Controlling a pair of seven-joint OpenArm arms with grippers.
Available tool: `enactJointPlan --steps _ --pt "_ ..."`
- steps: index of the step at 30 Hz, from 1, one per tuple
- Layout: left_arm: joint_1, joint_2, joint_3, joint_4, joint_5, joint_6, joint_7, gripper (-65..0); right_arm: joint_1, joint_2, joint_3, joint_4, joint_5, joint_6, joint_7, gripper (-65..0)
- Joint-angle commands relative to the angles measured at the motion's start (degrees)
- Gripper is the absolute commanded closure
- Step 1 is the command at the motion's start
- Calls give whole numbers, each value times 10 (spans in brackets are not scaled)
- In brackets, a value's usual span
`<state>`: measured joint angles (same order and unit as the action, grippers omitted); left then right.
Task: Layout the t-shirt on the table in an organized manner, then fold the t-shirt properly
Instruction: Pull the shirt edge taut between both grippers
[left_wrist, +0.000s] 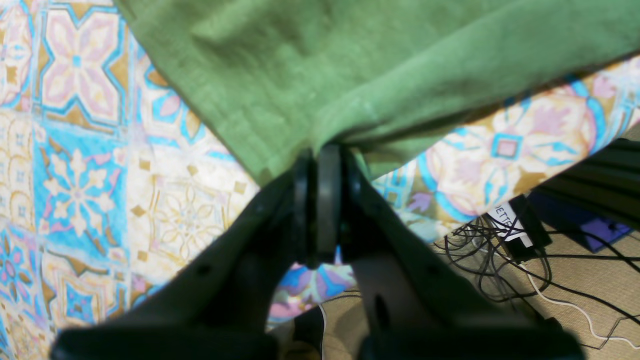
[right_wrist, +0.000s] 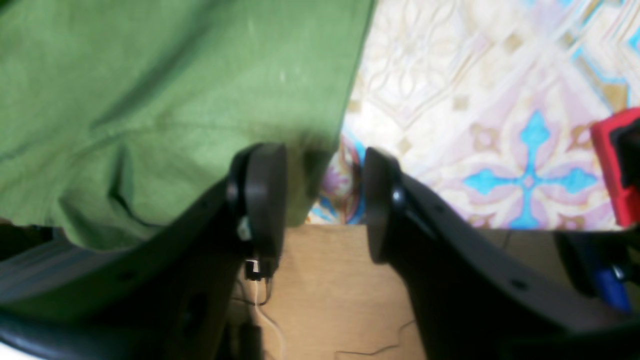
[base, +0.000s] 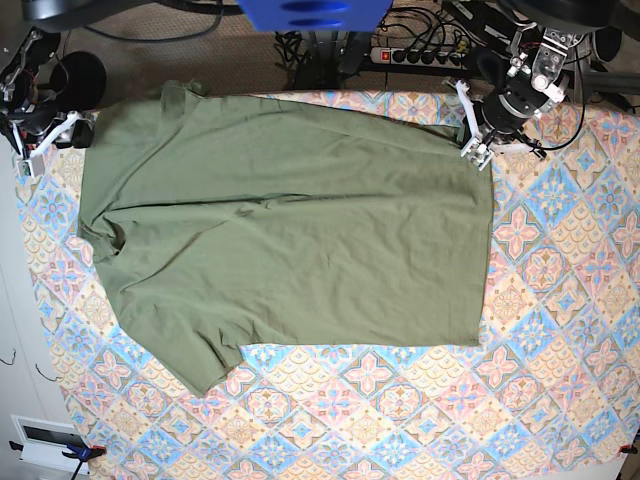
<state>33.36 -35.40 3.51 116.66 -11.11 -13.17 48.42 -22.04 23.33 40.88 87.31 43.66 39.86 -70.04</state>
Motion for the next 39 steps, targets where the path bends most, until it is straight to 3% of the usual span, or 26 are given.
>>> enactJointPlan --steps 1,7,13,18,21,26,30,33,39 --pt "1 -11 -5 9 -1 2 -9 0 -2 10 6 -7 1 1 -1 -244" --pt "1 -18 -5 9 -1 2 -9 0 -2 9 3 -40 1 1 -3 -244" --pt "1 -18 -5 9 -1 2 -9 0 -2 9 -45 -45 2 1 0 -241" --pt "2 -18 -5 9 -1 2 -9 0 -2 -9 -50 -44 3 1 -2 -239" --pt "2 -18 -5 9 -1 2 -9 0 -2 -10 -50 -42 3 1 -4 -191" --pt "2 -18 -5 9 -1 2 -9 0 -1 -10 -49 -42 3 1 -5 -10" --pt "2 -18 -5 9 -1 2 -9 0 0 -10 -47 -42 14 1 -5 -9" --pt "2 -19 -5 9 0 2 -9 0 0 -7 -45 -42 54 1 -4 -9" --pt "28 -34 -5 22 58 2 -10 0 -2 7 -20 -41 76 1 -5 -10"
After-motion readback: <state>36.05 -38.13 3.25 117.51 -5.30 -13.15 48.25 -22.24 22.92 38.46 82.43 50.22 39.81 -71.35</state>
